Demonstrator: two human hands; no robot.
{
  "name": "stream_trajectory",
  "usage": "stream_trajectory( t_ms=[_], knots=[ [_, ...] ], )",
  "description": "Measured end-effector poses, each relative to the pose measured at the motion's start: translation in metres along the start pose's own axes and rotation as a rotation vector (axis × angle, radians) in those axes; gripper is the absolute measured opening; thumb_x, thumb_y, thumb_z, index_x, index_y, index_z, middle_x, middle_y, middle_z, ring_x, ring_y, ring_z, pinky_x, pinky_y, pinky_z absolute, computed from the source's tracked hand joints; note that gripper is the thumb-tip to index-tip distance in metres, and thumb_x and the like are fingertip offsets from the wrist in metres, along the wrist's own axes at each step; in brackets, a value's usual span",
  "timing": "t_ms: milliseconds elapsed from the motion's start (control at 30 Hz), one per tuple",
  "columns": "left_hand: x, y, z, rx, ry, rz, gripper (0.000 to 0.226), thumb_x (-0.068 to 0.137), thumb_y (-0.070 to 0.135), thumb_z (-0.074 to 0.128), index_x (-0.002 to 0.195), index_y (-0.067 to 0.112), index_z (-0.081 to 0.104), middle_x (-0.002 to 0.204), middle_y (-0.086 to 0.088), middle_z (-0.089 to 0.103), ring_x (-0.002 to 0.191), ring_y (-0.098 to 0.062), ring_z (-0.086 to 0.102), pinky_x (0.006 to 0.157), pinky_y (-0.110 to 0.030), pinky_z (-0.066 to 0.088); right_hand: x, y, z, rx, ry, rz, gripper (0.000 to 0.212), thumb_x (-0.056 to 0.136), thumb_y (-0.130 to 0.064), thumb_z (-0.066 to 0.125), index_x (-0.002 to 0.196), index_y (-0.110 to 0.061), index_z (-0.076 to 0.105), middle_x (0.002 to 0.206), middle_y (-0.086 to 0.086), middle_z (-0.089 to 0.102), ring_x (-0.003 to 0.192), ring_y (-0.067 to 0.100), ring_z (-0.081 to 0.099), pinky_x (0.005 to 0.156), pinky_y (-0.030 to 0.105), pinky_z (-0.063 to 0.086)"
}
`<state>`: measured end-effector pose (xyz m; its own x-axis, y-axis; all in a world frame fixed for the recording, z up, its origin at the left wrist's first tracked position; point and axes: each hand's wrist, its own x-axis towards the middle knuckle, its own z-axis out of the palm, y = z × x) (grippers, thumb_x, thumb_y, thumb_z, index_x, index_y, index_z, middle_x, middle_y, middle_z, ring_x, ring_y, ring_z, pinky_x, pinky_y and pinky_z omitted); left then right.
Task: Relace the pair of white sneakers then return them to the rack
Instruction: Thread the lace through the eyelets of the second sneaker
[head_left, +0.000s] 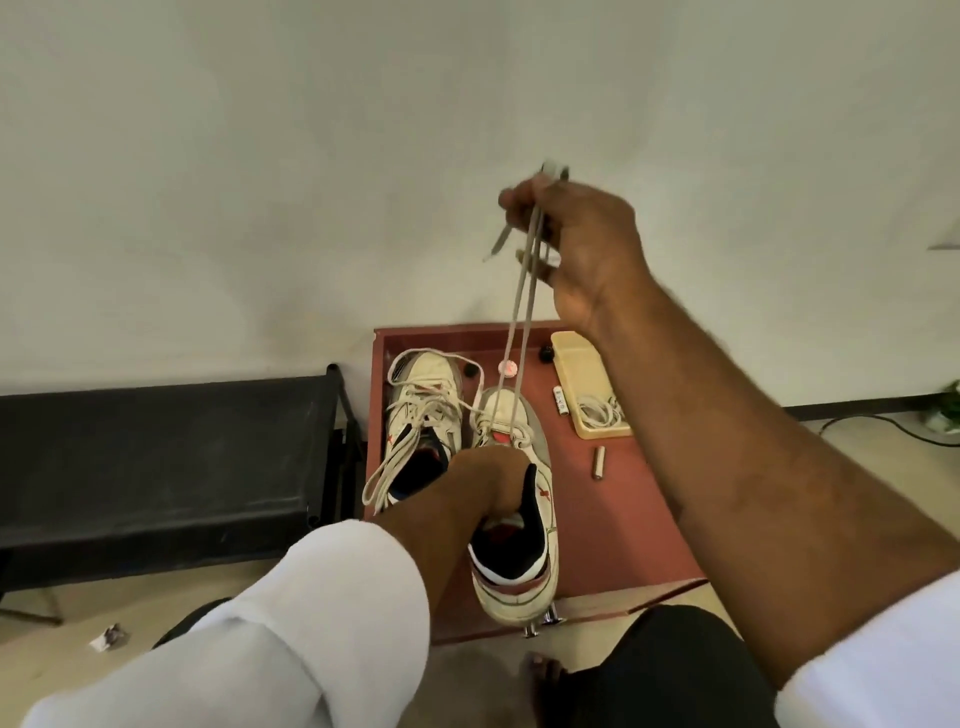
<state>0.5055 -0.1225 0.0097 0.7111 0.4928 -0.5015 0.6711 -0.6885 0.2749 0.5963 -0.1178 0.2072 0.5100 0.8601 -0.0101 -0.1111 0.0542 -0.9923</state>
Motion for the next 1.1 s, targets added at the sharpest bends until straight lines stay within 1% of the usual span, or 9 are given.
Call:
stream_trajectory(
  t_ms=[67, 200, 233, 300, 433, 633, 767, 967, 1100],
  knots=[
    [-0.003, -0.006, 0.000, -0.254, 0.120, 0.035, 0.024, 0.086, 0.011, 0.056, 0.105, 0.014, 0.070, 0.113, -0.003, 0.069, 0.106, -0.024, 0.064, 0.092, -0.040, 0.053, -0.002, 0.009, -0.006, -0.030, -0.013, 0.012, 0.022, 0.095, -0.019, 0.057, 0.077, -0.016, 0.069, 0.094, 0.003, 0.076, 0.086, 0.010, 0.068, 0.078, 0.035, 0.044],
    [-0.018, -0.007, -0.020, -0.919, 0.951, -0.080, 0.015, 0.090, 0.019, 0.062, 0.102, 0.019, 0.072, 0.102, 0.002, 0.068, 0.088, -0.012, 0.064, 0.076, -0.029, 0.053, -0.001, 0.017, -0.014, -0.056, -0.021, -0.011, 0.026, 0.095, -0.018, 0.057, 0.073, -0.017, 0.071, 0.092, 0.002, 0.075, 0.085, 0.009, 0.066, 0.074, 0.031, 0.045],
    [-0.018, -0.005, -0.029, -1.058, 1.012, -0.029, 0.021, 0.090, 0.027, 0.064, 0.110, 0.023, 0.068, 0.110, 0.004, 0.065, 0.095, -0.011, 0.064, 0.080, -0.030, 0.054, 0.000, 0.019, -0.016, -0.061, -0.024, -0.016, 0.026, 0.095, -0.018, 0.057, 0.074, -0.016, 0.071, 0.092, 0.001, 0.074, 0.084, 0.009, 0.066, 0.071, 0.029, 0.045],
    [-0.018, 0.001, -0.048, -1.247, 0.872, 0.138, 0.036, 0.093, 0.033, 0.063, 0.129, 0.033, 0.058, 0.122, 0.007, 0.060, 0.097, -0.011, 0.063, 0.077, -0.027, 0.055, 0.003, 0.019, -0.016, -0.070, -0.031, -0.022, 0.025, 0.095, -0.018, 0.057, 0.074, -0.016, 0.071, 0.093, 0.002, 0.075, 0.084, 0.010, 0.066, 0.070, 0.027, 0.045],
    [-0.016, 0.013, -0.067, -1.189, 0.715, 0.278, 0.028, 0.101, 0.025, 0.053, 0.126, 0.019, 0.063, 0.092, 0.005, 0.066, 0.052, -0.010, 0.059, 0.046, -0.020, 0.045, 0.014, 0.009, -0.018, -0.082, -0.042, -0.061, 0.024, 0.094, -0.020, 0.058, 0.075, -0.018, 0.073, 0.097, 0.001, 0.076, 0.091, 0.012, 0.069, 0.080, 0.032, 0.049],
    [-0.011, 0.008, -0.077, -1.173, 0.680, 0.261, 0.024, 0.105, 0.017, 0.045, 0.099, 0.006, 0.066, 0.081, 0.008, 0.070, 0.047, -0.015, 0.054, 0.041, -0.019, 0.038, 0.034, 0.004, -0.015, -0.052, -0.107, -0.079, 0.022, 0.096, -0.016, 0.056, 0.081, -0.011, 0.073, 0.099, 0.006, 0.075, 0.090, 0.017, 0.069, 0.083, 0.036, 0.056],
    [-0.008, 0.000, -0.089, -1.126, 0.666, 0.231, 0.026, 0.104, 0.013, 0.046, 0.093, 0.002, 0.068, 0.082, -0.009, 0.071, 0.044, -0.008, 0.048, 0.045, -0.020, 0.040, 0.056, 0.010, -0.015, -0.086, -0.101, -0.060, 0.023, 0.098, -0.020, 0.055, 0.088, -0.010, 0.074, 0.099, 0.002, 0.075, 0.088, 0.017, 0.070, 0.082, 0.037, 0.058],
    [-0.006, -0.011, -0.097, -1.273, 0.665, 0.163, 0.027, 0.104, 0.015, 0.046, 0.085, 0.009, 0.064, 0.079, -0.012, 0.069, 0.043, -0.011, 0.048, 0.044, -0.019, 0.040, 0.087, 0.053, -0.039, -0.473, -0.330, 0.281, 0.036, 0.098, -0.042, 0.051, 0.130, -0.028, 0.058, 0.134, -0.007, 0.054, 0.095, 0.020, 0.066, 0.086, 0.043, 0.054],
    [-0.005, -0.015, -0.101, -1.476, 0.677, 0.111, 0.028, 0.105, 0.013, 0.044, 0.083, 0.008, 0.061, 0.073, -0.009, 0.066, 0.041, -0.004, 0.055, 0.039, -0.019, 0.045, 0.078, 0.088, -0.063, -0.776, -0.360, 0.284, 0.031, 0.102, -0.029, 0.046, 0.125, -0.015, 0.061, 0.116, -0.002, 0.065, 0.095, 0.019, 0.062, 0.077, 0.035, 0.052]
  ],
)
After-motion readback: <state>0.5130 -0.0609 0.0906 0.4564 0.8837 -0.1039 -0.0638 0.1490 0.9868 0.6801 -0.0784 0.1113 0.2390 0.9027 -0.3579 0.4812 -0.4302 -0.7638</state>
